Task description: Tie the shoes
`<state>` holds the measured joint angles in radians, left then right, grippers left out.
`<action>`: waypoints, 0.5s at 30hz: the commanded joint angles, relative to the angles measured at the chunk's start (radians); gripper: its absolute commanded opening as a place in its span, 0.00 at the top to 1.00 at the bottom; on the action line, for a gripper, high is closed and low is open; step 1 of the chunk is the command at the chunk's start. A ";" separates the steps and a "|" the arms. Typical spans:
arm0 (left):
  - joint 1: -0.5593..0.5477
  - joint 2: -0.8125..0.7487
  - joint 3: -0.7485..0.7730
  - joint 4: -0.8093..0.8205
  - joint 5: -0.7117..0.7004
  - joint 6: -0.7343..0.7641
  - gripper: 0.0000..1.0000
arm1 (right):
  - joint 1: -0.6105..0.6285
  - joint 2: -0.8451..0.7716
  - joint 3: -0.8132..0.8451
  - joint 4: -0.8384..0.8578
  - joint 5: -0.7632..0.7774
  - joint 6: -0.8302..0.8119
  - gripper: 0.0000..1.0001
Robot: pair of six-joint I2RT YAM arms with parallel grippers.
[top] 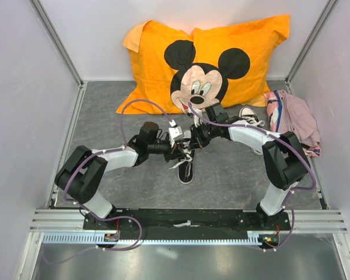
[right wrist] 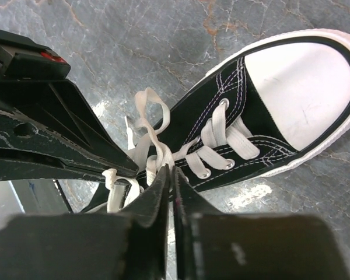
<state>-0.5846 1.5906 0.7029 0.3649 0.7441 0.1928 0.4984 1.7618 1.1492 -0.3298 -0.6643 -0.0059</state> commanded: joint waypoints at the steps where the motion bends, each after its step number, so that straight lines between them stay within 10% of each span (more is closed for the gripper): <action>1: 0.005 0.017 0.043 -0.024 0.024 0.025 0.98 | 0.006 -0.010 0.047 0.015 0.017 -0.022 1.00; 15: 0.026 0.066 0.107 -0.087 0.060 -0.050 0.99 | -0.009 -0.077 -0.011 0.123 -0.004 0.066 1.00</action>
<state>-0.5667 1.6394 0.7689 0.2924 0.7670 0.1791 0.4965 1.7412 1.1526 -0.2783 -0.6540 0.0303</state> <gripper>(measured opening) 0.026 0.007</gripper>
